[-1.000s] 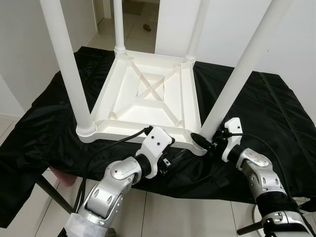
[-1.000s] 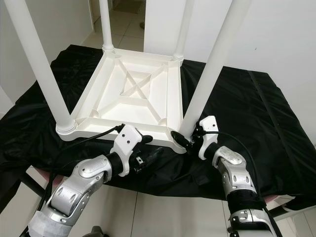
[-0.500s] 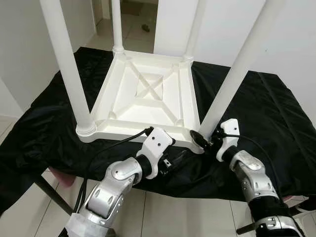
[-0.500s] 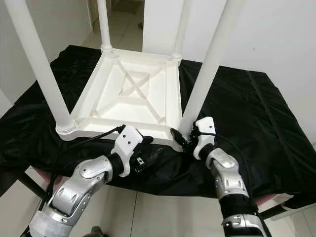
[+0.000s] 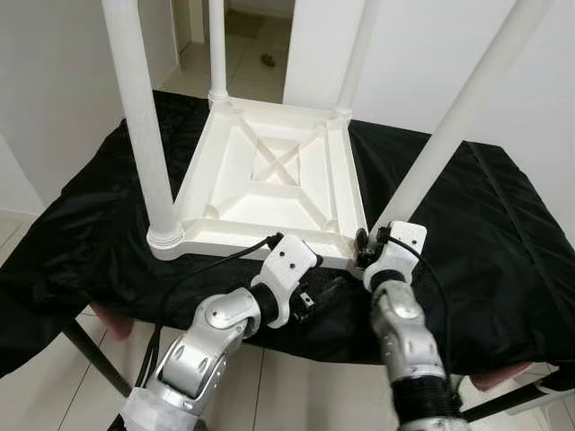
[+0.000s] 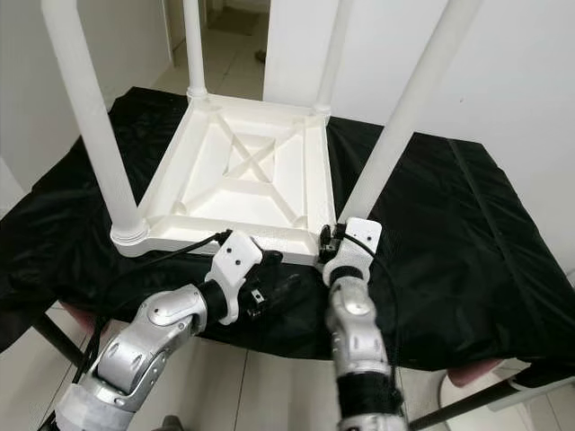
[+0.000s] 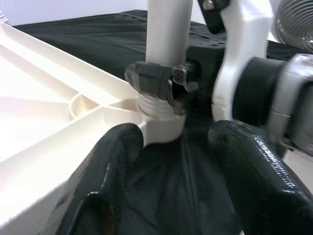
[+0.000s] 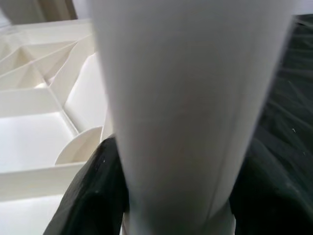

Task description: Building children table

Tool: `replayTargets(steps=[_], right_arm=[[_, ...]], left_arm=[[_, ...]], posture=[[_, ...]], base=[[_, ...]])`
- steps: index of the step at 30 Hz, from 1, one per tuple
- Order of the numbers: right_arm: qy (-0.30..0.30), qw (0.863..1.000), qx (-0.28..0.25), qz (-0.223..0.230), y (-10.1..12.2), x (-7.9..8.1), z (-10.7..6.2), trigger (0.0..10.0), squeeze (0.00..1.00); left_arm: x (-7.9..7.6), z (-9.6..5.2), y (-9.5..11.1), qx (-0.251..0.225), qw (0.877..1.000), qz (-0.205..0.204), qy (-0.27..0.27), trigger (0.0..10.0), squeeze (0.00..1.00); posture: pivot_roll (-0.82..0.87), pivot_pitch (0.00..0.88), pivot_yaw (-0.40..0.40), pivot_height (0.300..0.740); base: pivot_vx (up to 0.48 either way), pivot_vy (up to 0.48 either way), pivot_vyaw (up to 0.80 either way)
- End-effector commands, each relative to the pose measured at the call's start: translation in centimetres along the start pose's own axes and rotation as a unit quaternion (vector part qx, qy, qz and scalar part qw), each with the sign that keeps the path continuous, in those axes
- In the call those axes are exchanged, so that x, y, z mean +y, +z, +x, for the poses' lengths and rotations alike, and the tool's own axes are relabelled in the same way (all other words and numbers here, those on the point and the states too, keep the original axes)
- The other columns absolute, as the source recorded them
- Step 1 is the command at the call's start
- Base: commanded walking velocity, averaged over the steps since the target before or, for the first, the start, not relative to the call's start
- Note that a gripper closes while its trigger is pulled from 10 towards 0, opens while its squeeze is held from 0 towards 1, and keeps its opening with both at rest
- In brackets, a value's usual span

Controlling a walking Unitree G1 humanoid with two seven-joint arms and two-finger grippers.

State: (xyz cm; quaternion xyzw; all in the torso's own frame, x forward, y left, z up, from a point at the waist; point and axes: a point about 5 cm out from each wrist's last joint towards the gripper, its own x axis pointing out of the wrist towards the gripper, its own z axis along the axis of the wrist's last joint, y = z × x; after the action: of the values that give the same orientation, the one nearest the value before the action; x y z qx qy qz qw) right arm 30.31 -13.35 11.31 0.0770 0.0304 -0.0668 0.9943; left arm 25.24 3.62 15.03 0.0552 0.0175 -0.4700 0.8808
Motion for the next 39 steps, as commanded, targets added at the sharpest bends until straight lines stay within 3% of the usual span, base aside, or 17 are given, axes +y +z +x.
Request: replayTargets(steps=[1,3,4,6,7,15,17,19,20,23,24,27,33,35,36,39], right_arm=[[0.006,0.999,0.049,-0.001,-2.0,0.1,-0.7,10.0,0.00],[0.014,0.999,0.038,0.004,-1.5,-0.1,-0.5,10.0,0.00],[0.021,0.999,0.031,0.001,-1.3,-0.3,-0.4,10.0,0.35],[0.026,0.999,0.026,-0.001,-1.2,-0.3,-0.4,10.0,0.35],[0.039,0.999,0.011,0.008,-0.8,-0.3,-0.4,10.0,1.00],[0.122,0.992,-0.028,0.026,0.7,0.5,-0.5,10.0,1.00],[0.160,0.986,-0.039,0.002,1.2,0.4,-0.4,10.0,1.00],[0.195,0.981,-0.021,0.008,1.0,-0.3,0.0,10.0,1.00],[0.218,0.976,-0.021,-0.007,1.0,-0.7,0.1,10.0,0.00],[0.245,0.969,-0.022,-0.028,1.1,-1.2,0.3,10.0,0.00],[0.280,0.956,-0.039,-0.073,1.6,-2.0,0.5,10.0,0.00],[0.296,0.950,-0.041,-0.086,1.8,-2.5,0.7,10.0,0.00],[0.366,0.921,-0.029,-0.130,2.0,-3.8,1.5,10.0,0.00],[0.366,0.921,-0.029,-0.130,2.0,-3.8,1.5,10.0,0.00],[0.376,0.915,-0.021,-0.145,1.8,-4.1,1.9,0.0,0.00],[0.381,0.912,-0.016,-0.148,1.7,-4.3,2.1,0.0,0.00]], left_arm=[[-0.2,0.3,-0.1,0.000,1.000,0.001,-0.015,10.0,0.00],[-0.2,0.3,-0.1,0.000,1.000,0.001,-0.016,10.0,0.00],[-0.3,0.3,-0.1,0.000,1.000,0.002,-0.017,10.0,0.00],[-0.3,0.3,-0.1,0.000,1.000,0.002,-0.018,10.0,0.00],[-0.3,0.4,-0.1,0.000,1.000,0.003,-0.018,10.0,0.00],[-0.3,0.3,-0.1,0.001,1.000,0.008,-0.022,10.0,0.00],[-0.2,0.4,-0.1,0.000,1.000,0.009,-0.022,10.0,0.00],[-0.2,0.5,0.0,-0.001,1.000,0.008,-0.023,10.0,0.00],[-0.2,0.5,0.0,-0.002,1.000,0.008,-0.022,10.0,0.00],[-0.2,0.5,0.0,-0.003,1.000,0.008,-0.022,10.0,0.00],[-0.2,0.5,0.0,-0.003,1.000,0.009,-0.021,10.0,0.00],[-0.1,0.5,0.0,-0.003,1.000,0.009,-0.021,10.0,0.00],[0.2,0.4,0.1,-0.005,1.000,0.014,-0.018,10.0,0.00],[0.2,0.4,0.1,-0.005,1.000,0.014,-0.018,10.0,0.00],[0.2,0.4,0.2,-0.004,1.000,0.015,-0.018,10.0,0.00],[0.3,0.3,0.2,-0.004,1.000,0.015,-0.017,10.0,0.00]], posture=[[0.02,0.000,-0.070,0.740],[0.02,0.000,-0.071,0.740],[0.02,0.000,-0.073,0.740],[0.02,0.000,-0.073,0.740],[0.02,0.000,-0.074,0.740],[0.02,0.000,-0.073,0.740],[0.02,0.000,-0.072,0.740],[0.02,0.000,-0.071,0.740],[0.02,0.000,-0.069,0.740],[0.02,0.000,-0.068,0.740],[0.02,0.000,-0.067,0.740],[0.02,0.000,-0.066,0.740],[0.03,0.000,-0.059,0.740],[0.03,0.000,-0.059,0.740],[0.04,0.000,-0.055,0.740],[0.04,0.000,-0.055,0.740]], base=[[0.000,0.000,0.00],[0.000,0.000,0.00],[0.000,0.000,0.00],[0.000,0.000,0.00],[0.000,0.000,0.00],[0.000,0.000,0.00],[0.000,0.000,0.00],[0.000,0.000,0.00],[0.000,0.000,0.00],[0.000,0.000,0.00],[0.000,0.000,0.00],[0.000,0.000,0.00],[0.000,0.000,0.00],[0.000,0.000,0.00],[0.000,0.000,0.00],[0.000,0.000,0.00]])
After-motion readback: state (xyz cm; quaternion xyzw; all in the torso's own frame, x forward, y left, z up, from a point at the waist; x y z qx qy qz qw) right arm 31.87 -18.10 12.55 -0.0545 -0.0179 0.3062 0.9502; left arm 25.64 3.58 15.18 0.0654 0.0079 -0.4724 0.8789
